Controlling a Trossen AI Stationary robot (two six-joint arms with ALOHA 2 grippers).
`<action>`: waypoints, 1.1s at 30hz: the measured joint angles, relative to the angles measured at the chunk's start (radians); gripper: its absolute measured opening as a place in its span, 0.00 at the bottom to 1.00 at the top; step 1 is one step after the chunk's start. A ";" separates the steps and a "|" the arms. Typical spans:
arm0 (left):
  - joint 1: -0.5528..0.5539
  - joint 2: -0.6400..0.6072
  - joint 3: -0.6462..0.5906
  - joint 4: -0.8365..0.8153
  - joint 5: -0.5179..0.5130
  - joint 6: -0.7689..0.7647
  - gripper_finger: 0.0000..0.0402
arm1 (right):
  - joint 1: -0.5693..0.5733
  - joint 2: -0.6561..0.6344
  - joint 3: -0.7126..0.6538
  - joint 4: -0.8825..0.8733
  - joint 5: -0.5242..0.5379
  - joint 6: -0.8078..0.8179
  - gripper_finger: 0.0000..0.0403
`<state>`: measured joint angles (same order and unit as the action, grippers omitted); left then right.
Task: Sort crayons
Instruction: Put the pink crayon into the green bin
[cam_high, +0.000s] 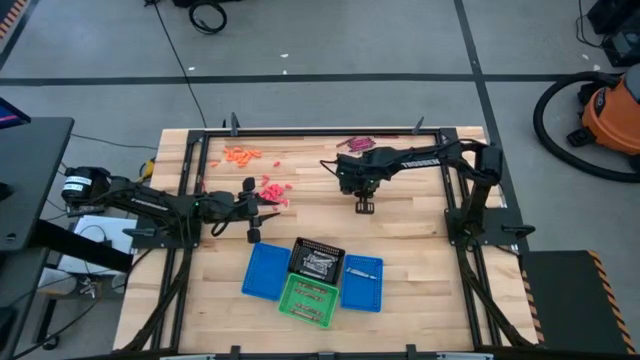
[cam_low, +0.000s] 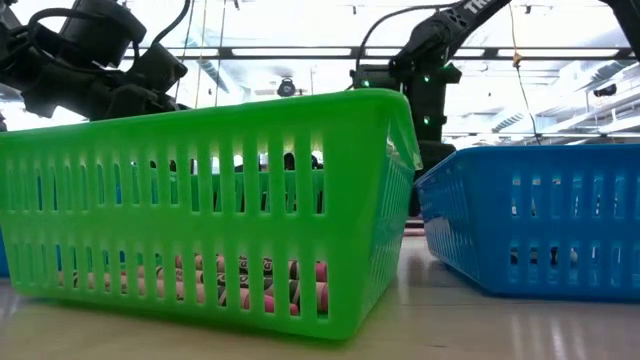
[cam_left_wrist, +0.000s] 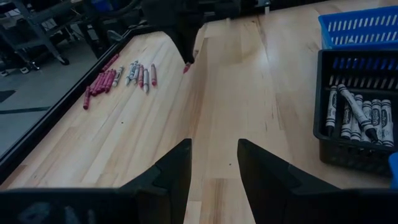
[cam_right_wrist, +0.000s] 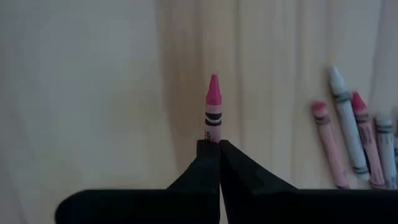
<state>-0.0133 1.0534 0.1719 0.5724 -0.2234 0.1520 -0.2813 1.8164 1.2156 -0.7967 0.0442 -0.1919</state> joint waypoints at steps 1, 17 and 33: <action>0.000 0.000 0.000 0.000 0.000 0.000 0.35 | 0.007 0.000 0.006 -0.001 -0.003 0.004 0.02; -0.001 0.000 0.000 0.000 0.000 0.000 0.35 | 0.131 -0.002 0.125 0.002 -0.073 0.162 0.02; -0.001 0.000 0.000 0.000 0.000 -0.007 0.35 | 0.321 -0.003 0.208 0.203 -0.309 0.415 0.03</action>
<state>-0.0147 1.0534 0.1722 0.5724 -0.2237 0.1452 0.0401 1.8130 1.4235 -0.5934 -0.2651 0.2229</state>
